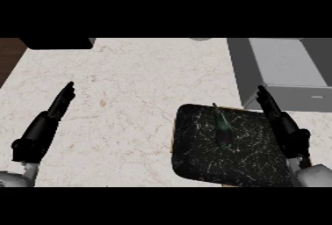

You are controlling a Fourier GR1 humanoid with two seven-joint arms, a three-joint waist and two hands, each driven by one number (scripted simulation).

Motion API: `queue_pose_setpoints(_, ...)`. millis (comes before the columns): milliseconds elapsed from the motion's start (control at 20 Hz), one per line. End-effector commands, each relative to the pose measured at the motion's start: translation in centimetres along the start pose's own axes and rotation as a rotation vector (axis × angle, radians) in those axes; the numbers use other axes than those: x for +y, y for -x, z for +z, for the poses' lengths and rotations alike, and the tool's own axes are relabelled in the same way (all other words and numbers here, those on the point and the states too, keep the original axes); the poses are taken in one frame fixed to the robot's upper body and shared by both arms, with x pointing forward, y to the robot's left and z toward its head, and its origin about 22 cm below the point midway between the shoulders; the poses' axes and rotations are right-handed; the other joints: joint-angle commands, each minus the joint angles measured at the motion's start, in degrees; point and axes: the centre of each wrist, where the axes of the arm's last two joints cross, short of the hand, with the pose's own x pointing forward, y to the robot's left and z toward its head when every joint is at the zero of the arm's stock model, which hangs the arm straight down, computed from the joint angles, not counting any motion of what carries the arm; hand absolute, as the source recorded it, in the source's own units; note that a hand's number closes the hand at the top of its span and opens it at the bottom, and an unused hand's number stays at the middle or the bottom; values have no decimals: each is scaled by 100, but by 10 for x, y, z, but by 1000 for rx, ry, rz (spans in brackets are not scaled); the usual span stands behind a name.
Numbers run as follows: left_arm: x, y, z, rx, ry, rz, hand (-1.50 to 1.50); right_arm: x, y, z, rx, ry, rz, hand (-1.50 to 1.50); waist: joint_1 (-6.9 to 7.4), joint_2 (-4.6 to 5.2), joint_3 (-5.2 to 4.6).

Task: Pick the eggplant from the tray and place it in the cardboard box

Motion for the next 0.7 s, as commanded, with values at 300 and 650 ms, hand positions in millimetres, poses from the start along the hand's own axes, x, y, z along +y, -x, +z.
queue_pose_setpoints(300,9,34,18,183,-92,-52,0,-38,-41,18,-491,651,-115,-150,-992,-575,333)
queue_pose_setpoints(650,-4,49,26,200,-83,-63,0,-20,54,164,-313,803,446,-150,-328,168,82)
